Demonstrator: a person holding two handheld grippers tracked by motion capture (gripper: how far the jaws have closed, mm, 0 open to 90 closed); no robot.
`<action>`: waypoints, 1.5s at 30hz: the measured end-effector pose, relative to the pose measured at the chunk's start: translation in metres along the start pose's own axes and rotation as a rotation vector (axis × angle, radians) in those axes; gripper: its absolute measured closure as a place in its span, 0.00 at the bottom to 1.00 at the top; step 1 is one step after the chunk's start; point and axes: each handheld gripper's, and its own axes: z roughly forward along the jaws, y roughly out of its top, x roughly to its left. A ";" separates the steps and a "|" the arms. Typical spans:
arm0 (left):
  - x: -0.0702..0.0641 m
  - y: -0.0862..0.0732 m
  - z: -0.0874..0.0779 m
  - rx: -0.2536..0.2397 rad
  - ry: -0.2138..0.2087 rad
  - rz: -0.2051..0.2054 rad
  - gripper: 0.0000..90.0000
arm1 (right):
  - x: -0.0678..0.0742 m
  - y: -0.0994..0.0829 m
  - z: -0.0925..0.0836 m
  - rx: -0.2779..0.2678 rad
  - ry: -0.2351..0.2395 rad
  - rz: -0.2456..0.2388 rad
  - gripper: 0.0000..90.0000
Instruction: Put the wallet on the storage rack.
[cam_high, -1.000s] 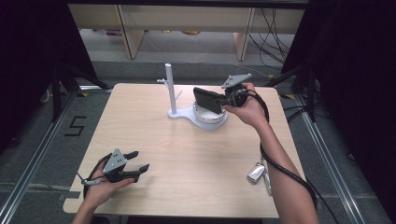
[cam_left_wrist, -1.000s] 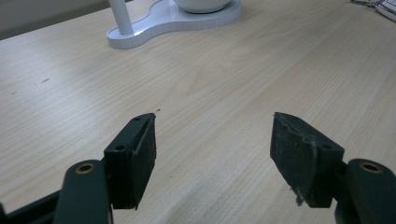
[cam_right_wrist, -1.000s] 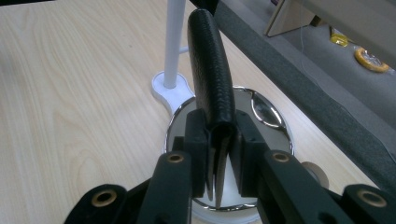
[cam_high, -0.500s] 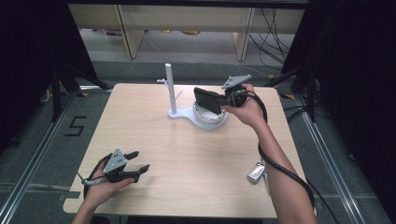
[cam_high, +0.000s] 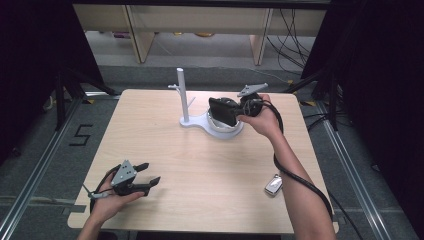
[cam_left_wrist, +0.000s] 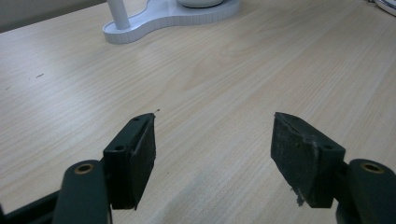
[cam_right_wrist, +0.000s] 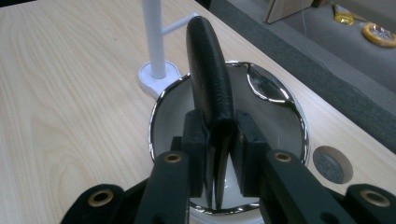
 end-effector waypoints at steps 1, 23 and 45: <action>0.000 0.000 0.000 0.000 -0.001 0.000 0.34 | 0.000 -0.001 0.001 -0.009 -0.008 0.030 0.85; 0.000 0.000 0.002 0.007 -0.010 0.000 0.34 | -0.012 0.000 -0.014 0.053 -0.201 0.097 0.78; -0.003 0.001 0.002 0.011 -0.007 -0.008 0.34 | -0.014 -0.032 -0.069 0.260 -0.213 0.396 0.71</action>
